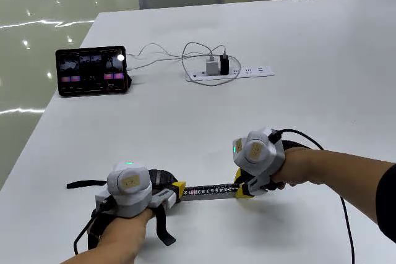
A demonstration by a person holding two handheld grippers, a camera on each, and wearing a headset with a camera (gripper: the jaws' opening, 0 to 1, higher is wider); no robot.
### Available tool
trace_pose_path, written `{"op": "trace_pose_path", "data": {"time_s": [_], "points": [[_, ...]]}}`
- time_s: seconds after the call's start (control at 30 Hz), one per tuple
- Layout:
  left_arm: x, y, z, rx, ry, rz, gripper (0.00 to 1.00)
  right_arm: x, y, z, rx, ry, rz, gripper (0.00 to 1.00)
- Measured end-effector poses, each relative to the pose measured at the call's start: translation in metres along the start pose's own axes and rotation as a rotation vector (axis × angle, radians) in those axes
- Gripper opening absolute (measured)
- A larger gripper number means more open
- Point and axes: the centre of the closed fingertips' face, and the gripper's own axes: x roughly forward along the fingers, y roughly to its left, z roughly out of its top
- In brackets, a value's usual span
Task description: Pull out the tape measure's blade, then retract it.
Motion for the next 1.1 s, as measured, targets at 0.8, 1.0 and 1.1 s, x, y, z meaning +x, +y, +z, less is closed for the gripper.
{"op": "trace_pose_path", "data": {"time_s": [0.8, 1.0, 1.1], "points": [[0.0, 0.0, -0.001, -0.002, 0.006, 0.0, 0.61, 0.005, 0.001, 0.011, 0.015, -0.023, 0.012, 0.11], [0.0, 0.0, -0.001, -0.003, 0.008, 0.0, 0.61, 0.007, 0.001, 0.014, 0.024, -0.033, 0.007, 0.11], [0.0, 0.0, -0.001, -0.003, 0.009, 0.0, 0.61, 0.008, 0.001, 0.016, 0.028, -0.036, 0.006, 0.11]]}}
